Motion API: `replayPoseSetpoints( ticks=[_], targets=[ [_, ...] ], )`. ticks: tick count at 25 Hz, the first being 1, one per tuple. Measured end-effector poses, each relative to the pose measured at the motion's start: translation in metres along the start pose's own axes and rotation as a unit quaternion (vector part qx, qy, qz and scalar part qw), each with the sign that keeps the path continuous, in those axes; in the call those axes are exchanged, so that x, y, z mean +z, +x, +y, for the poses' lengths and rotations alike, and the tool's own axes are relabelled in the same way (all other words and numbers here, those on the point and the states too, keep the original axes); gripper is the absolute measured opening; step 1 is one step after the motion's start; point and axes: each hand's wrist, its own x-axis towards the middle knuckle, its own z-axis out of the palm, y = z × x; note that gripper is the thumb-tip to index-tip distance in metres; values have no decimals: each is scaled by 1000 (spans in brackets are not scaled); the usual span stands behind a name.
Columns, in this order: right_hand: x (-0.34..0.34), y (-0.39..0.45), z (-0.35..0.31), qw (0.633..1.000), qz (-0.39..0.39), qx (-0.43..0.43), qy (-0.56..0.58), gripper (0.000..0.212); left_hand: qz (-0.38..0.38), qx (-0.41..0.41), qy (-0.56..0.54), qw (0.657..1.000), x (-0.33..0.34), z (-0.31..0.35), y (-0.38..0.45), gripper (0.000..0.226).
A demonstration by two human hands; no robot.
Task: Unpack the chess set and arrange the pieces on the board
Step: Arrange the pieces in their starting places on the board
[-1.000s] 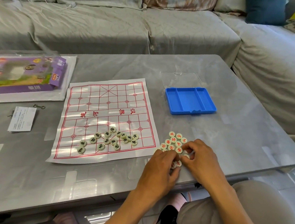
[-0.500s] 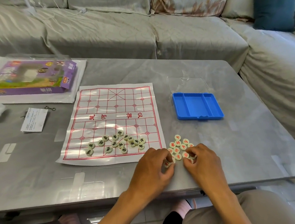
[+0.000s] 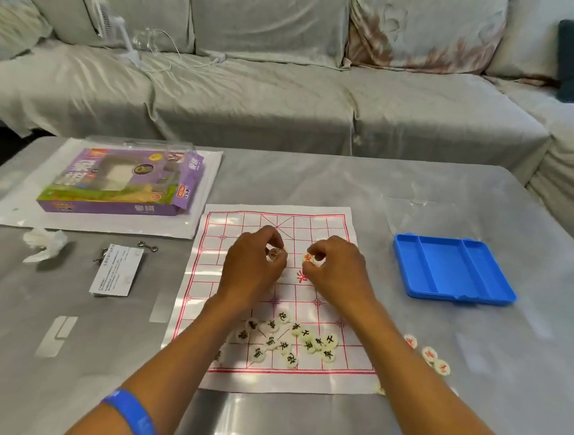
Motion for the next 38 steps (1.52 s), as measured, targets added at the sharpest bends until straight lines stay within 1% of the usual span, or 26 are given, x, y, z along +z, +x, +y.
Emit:
replayPoseSetpoints(
  ticks=[2,4,5,7,8,9,10,12,14,16,18,22,25,28,30,33,35,38],
  targets=[
    [20,23,1,1000,-1,19,-7,24,-21,-1,28,999,9,-15,24,10],
    [27,30,5,999,-32,10,-35,23,-52,-4,44,998,15,-25,32,8],
    [21,29,7,998,-51,-5,-48,26,-62,-4,50,997,13,-25,31,13],
    [-9,18,17,996,-74,-27,-47,34,-76,-3,72,994,7,-18,25,33],
    [-31,8,26,995,-79,-32,-46,34,-81,2,80,993,3,-9,17,41],
    [-56,-7,37,995,-79,-31,-51,30,-86,13,79,993,1,4,5,42],
    [-80,-24,54,995,-78,-22,-62,25,-101,25,70,992,1,20,-11,39],
    [-117,-63,90,991,-93,22,-94,17,-165,65,49,983,10,54,-51,28],
    [-131,-102,116,978,-146,68,-129,21,-225,138,64,962,29,80,-93,26],
    [-130,-126,130,971,-193,68,-125,27,-250,203,88,943,50,92,-123,31],
    [-123,-137,133,973,-201,41,-106,28,-249,221,95,938,64,91,-136,29],
    [-116,-147,136,977,-186,-9,-103,15,-238,226,77,941,74,88,-141,21],
    [-115,-148,137,979,-180,-12,-90,9,-225,220,55,948,77,91,-143,23],
    [-111,-146,133,985,-158,-7,-72,10,-210,214,48,953,82,90,-146,26],
    [-110,-145,130,987,-148,-13,-57,11,-205,215,48,954,84,90,-147,23],
    [-107,-147,126,986,-162,-26,-42,10,-197,213,34,956,84,94,-148,17],
    [-100,-150,122,986,-158,-27,-48,11,-182,210,23,960,81,93,-147,17],
    [-90,-152,118,989,-127,-17,-78,13,-158,195,8,968,71,88,-143,23]
  ],
)
